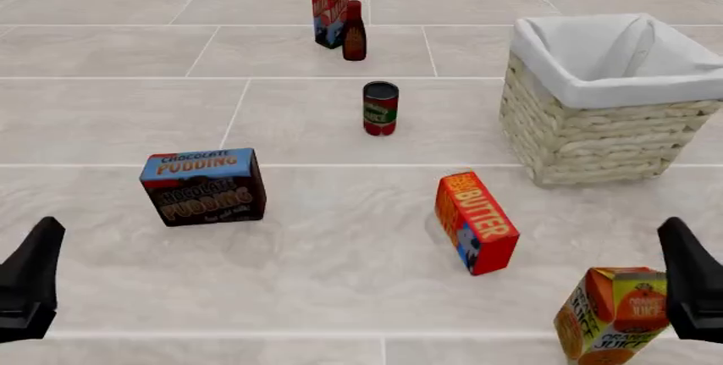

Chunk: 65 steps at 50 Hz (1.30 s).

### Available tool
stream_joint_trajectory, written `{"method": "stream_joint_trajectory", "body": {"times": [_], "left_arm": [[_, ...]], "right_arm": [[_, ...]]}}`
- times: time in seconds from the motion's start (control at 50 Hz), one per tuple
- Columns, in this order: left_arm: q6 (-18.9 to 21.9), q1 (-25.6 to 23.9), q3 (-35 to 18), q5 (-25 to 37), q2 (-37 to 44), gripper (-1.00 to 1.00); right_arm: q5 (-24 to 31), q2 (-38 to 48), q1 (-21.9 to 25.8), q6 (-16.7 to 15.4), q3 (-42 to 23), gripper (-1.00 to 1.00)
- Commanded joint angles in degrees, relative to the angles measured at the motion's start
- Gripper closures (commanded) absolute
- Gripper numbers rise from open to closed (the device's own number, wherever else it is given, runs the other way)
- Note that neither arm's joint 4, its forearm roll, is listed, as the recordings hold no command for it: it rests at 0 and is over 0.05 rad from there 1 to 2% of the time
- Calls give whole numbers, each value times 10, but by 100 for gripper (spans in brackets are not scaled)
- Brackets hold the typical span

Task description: Pick the tomato sauce and place it in the basket.

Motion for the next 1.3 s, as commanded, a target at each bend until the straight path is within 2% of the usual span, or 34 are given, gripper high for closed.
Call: {"method": "stream_joint_trajectory", "body": {"times": [0.02, 0.06, 0.1, 0.14, 0.18, 0.2, 0.34, 0.64, 0.78, 1.02, 1.18, 1.2, 1.24, 1.3], "left_arm": [[0, 0, -2, -1, 3, -100], [0, 0, -2, -1, 3, -100], [0, 0, -2, -1, 3, -100], [0, 0, -2, -1, 3, -100], [0, 0, -2, -1, 3, -100], [0, 0, -2, -1, 3, -100], [0, 0, -2, -1, 3, -100], [0, 0, -2, -1, 3, -100], [0, 0, -2, -1, 3, -100], [0, 0, -2, -1, 3, -100], [0, 0, -2, -1, 3, -100], [0, 0, -2, -1, 3, -100], [0, 0, -2, -1, 3, -100], [0, 0, -2, -1, 3, -100]], "right_arm": [[-4, 2, 8, -18, 0, -100], [-6, 10, 11, -9, 0, -100], [-6, 8, 14, -22, 0, -100], [-19, 32, 14, 3, 0, -100], [-13, 20, 16, -9, 0, -100], [-19, 33, 13, 2, 0, -100], [-22, 35, 17, -7, 0, -100], [-115, 133, 51, -19, -3, -100], [-114, 149, 67, -24, -24, -100], [-142, 218, 96, -35, -66, -100], [-154, 249, 112, -33, -85, -100], [-155, 258, 113, -14, -89, -100], [-160, 270, 119, -31, -94, -100], [-165, 287, 123, -28, -103, -100]]}}
